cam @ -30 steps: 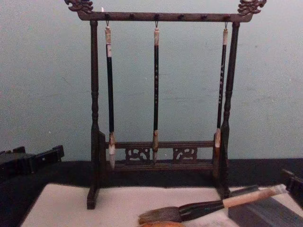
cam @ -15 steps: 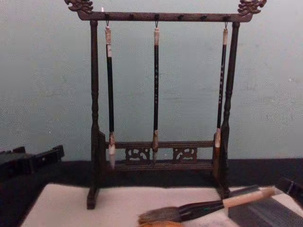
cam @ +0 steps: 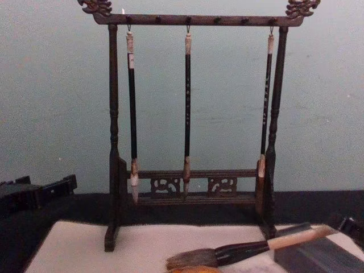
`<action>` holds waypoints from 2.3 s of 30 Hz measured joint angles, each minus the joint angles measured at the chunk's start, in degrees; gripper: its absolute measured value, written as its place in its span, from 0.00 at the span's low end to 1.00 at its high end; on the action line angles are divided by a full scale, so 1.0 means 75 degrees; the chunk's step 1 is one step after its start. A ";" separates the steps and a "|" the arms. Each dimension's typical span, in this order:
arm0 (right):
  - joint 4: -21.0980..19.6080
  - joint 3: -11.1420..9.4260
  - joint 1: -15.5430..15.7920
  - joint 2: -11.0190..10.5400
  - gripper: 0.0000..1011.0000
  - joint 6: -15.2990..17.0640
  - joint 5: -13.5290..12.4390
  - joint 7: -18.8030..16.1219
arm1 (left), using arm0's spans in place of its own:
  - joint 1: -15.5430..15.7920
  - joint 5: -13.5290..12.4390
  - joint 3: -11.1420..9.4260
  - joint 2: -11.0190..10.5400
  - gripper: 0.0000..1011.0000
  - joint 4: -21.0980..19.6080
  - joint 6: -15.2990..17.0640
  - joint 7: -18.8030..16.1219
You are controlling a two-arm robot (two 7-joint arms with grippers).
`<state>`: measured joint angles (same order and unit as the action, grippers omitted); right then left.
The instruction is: Pick up the brush from the inkstone, write on the paper, then place the brush back to its original position.
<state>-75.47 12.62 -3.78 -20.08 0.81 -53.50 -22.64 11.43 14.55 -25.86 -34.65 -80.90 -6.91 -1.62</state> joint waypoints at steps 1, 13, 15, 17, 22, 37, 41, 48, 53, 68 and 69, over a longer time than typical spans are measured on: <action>0.0056 0.0017 -0.0045 0.0008 0.99 0.0021 -0.0057 -0.0022 | 0.0000 0.0000 0.0000 0.0000 0.99 0.0000 0.0000 0.0000; 0.0598 0.0248 -0.0448 0.0107 0.99 0.0262 -0.0556 -0.0325 | 0.0000 0.0000 0.0000 0.0000 0.99 0.0000 0.0000 0.0000; 0.0662 0.0285 -0.0505 0.0119 0.99 0.0296 -0.0658 -0.0400 | 0.0000 0.0000 0.0000 0.0000 0.99 0.0000 0.0000 0.0000; 0.0702 0.0306 -0.0535 0.0126 0.99 0.0311 -0.0724 -0.0443 | 0.0000 0.0000 0.0000 0.0000 0.99 0.0000 0.0000 0.0000; 0.0825 0.0377 -0.0621 0.0146 0.99 0.0338 -0.0923 -0.0542 | 0.0000 0.0000 0.0000 0.0000 0.99 0.0000 0.0000 0.0000; 0.0993 0.0588 -0.0739 0.0132 0.99 0.0311 -0.1320 -0.0662 | 0.0000 0.0000 0.0000 0.0000 0.99 0.0000 0.0000 0.0000; 0.1059 0.0635 -0.0770 0.0137 0.99 0.0323 -0.1451 -0.0723 | 0.0000 0.0000 0.0000 0.0000 0.99 0.0000 0.0000 0.0000; 0.1128 0.0696 -0.0793 0.0156 0.99 0.0431 -0.1737 -0.0815 | 0.0000 0.0000 0.0000 0.0000 0.99 0.0000 0.0000 0.0000; 0.1143 0.0755 -0.0791 0.0153 0.99 0.0483 -0.1914 -0.0826 | 0.0000 0.0000 0.0000 0.0000 0.99 0.0000 0.0000 0.0000; 0.0963 0.0986 -0.0770 -0.0024 0.99 0.0357 -0.1990 -0.0627 | 0.0000 0.0000 0.0000 0.0000 0.99 0.0000 0.0000 0.0000; 0.0951 0.0993 -0.0767 -0.0031 0.99 0.0343 -0.1981 -0.0608 | 0.0000 0.0000 0.0000 0.0000 0.99 -0.0001 0.0000 0.0000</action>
<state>-68.34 20.07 -9.52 -20.32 3.38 -68.36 -27.19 11.43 14.55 -25.86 -34.65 -80.90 -6.91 -1.62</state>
